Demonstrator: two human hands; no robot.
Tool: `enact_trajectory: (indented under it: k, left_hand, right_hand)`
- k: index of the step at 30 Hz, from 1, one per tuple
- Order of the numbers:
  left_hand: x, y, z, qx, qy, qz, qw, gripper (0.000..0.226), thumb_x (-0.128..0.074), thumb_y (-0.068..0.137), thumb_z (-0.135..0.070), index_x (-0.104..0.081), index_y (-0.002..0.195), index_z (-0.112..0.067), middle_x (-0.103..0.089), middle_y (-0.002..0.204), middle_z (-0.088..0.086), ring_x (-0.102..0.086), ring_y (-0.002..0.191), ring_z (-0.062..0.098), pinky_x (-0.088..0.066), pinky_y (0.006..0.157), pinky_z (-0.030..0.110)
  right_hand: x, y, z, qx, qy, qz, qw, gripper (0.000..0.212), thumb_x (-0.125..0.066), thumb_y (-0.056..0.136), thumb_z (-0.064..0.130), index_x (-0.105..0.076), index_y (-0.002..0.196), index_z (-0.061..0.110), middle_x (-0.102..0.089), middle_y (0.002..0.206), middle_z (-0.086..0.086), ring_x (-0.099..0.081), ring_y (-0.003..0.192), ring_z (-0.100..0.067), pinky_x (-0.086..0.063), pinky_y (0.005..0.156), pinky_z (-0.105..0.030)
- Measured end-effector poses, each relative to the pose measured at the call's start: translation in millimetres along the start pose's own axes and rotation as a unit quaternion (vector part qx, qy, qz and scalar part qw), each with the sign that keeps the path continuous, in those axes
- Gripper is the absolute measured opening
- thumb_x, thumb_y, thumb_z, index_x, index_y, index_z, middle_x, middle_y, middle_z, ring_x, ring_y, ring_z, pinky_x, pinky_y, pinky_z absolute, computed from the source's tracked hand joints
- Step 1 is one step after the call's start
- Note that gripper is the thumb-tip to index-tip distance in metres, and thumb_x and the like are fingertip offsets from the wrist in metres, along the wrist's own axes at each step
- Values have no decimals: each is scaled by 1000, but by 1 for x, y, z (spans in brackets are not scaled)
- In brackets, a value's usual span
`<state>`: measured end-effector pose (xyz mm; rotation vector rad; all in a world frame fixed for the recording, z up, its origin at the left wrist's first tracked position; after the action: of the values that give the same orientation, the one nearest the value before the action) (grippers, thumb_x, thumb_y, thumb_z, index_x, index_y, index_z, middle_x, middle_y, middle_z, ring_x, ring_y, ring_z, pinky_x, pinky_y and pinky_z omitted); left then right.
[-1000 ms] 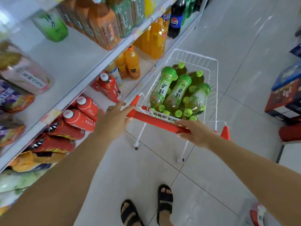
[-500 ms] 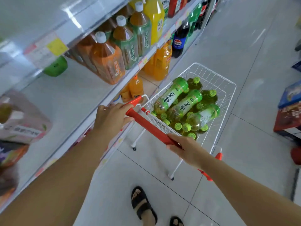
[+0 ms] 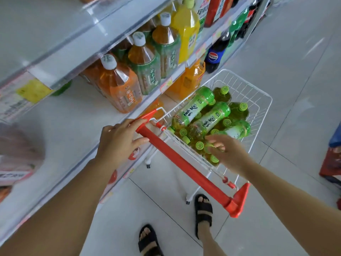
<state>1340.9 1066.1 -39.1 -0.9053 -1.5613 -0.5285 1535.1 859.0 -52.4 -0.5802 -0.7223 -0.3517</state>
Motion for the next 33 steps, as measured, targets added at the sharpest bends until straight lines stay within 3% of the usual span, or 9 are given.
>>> enact_trajectory:
  k: [5,10,13,17,22,25,28,30,33]
  left_hand:
    - [-1,7,-2,49,-32,13,998,62,-62,79,-50,-49,134,-26,-60,125,3,-63,101,31,-44,90,47]
    - [1,4,-8,86,-101,0,991,61,-72,78,-33,-50,135,-25,-58,124,5,-61,103,31,-45,86,40]
    - [-2,0,-4,126,-127,18,984,60,-70,80,-33,-47,136,-30,-50,134,0,-51,116,28,-43,92,40]
    - [14,4,-25,145,-62,-12,987,56,-70,76,-46,-58,127,-28,-42,142,1,-37,128,25,-35,102,42]
    - [17,26,-121,95,-345,-23,934,62,-58,78,-61,-49,132,-30,-43,137,-9,-42,124,8,-39,105,41]
    - [9,39,-152,95,-473,-12,876,76,-66,78,-49,-27,142,-37,-47,136,-12,-49,121,3,-45,99,33]
    - [16,46,-145,148,-524,-77,835,75,-77,74,-28,-30,133,-40,-58,116,-19,-60,101,-4,-52,80,19]
    - [19,47,-132,190,-533,-113,817,73,-78,73,-26,-36,131,-32,-61,108,-18,-61,93,-7,-51,72,12]
    - [17,48,-119,233,-541,-100,802,70,-77,74,-22,-40,134,-21,-62,107,-9,-61,85,-8,-49,59,8]
  right_hand:
    - [17,44,-62,5,-304,118,945,84,-67,80,27,-17,147,34,-15,156,3,-11,143,-25,-17,114,-49]
    - [10,78,-69,85,-378,168,906,85,-67,80,41,-16,147,33,-28,152,5,-24,141,-21,-10,116,-44]
    - [20,79,-65,124,-329,139,926,83,-74,72,42,-33,142,29,-47,139,2,-43,128,-23,-24,113,-47]
    - [63,71,-30,107,-69,25,992,80,-87,57,30,-52,128,21,-62,114,1,-58,103,-20,-42,92,-33]
    - [93,70,33,51,166,-28,984,56,-84,60,34,-56,109,30,-64,90,22,-61,76,9,-44,64,-4]
    - [93,71,65,54,264,-27,963,45,-78,67,44,-60,104,23,-70,88,12,-66,77,4,-50,64,-10]
    - [83,74,79,50,309,34,949,52,-68,71,59,-61,111,26,-70,99,6,-68,90,-8,-57,73,-29]
    - [82,82,78,70,326,84,939,37,-57,85,50,-62,112,27,-70,103,5,-67,95,-12,-57,75,-33]
    - [85,116,53,153,94,36,983,31,-55,92,31,-58,122,25,-65,116,7,-61,105,-8,-50,91,-29]
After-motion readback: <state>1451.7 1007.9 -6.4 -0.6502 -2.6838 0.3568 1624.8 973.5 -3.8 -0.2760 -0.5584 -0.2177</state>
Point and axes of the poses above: each hand's wrist, its own y-axis towards the middle knuckle, its own x-axis out of the back of the hand, z = x × y, the point moved 6 cm from there along y, towards the middle knuckle
